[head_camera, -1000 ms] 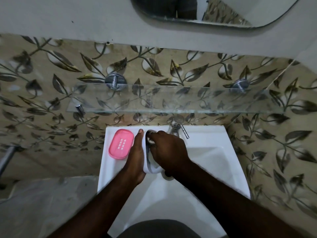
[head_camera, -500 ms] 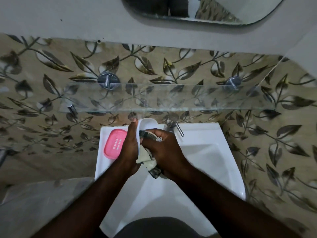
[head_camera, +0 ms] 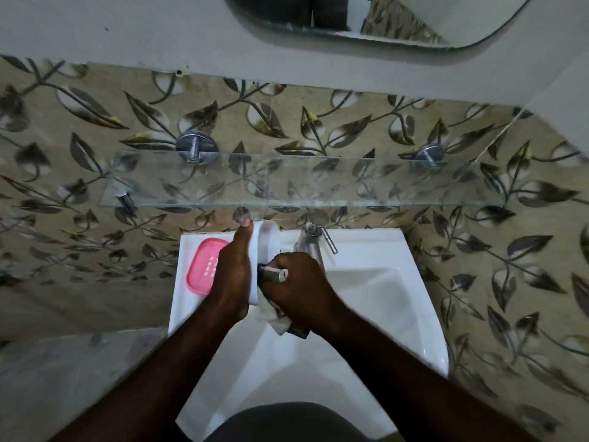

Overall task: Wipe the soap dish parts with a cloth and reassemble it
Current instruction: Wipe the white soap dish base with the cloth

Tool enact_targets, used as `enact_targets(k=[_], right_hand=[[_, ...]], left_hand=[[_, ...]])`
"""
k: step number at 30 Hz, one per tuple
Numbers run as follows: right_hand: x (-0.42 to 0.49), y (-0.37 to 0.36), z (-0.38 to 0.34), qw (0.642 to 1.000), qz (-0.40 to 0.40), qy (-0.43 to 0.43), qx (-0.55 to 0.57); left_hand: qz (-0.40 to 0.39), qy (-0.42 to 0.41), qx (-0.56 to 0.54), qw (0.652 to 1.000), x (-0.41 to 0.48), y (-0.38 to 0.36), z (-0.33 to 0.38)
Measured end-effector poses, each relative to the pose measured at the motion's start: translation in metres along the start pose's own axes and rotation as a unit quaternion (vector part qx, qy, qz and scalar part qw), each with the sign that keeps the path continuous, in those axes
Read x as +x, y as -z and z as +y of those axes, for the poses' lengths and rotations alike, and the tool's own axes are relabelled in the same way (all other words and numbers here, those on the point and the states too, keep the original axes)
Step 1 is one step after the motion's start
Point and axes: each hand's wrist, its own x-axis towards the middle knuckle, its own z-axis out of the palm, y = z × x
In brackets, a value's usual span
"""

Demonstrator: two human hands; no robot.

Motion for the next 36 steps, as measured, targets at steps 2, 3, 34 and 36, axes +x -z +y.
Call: enact_targets(k=[2,3,34,36], right_hand=[[0.0,0.003,-0.004,0.993,-0.001,0.001,0.118],[0.004,0.005,-0.006,0.987,0.013,0.0,0.162],[-0.004,0.006,-0.003,0.945,0.132,-0.048,0.296],[-0.005,0.001,-0.003,0.969,0.146,0.01,0.199]], left_hand=[[-0.037,0.016,-0.036,0.999,-0.005,-0.003,0.007],[-0.055,0.024,-0.055,0.997,-0.006,-0.005,0.006],[-0.113,0.072,-0.096,0.986,-0.038,-0.018,-0.01],[-0.103,0.074,-0.095,0.987,-0.035,-0.013,-0.013]])
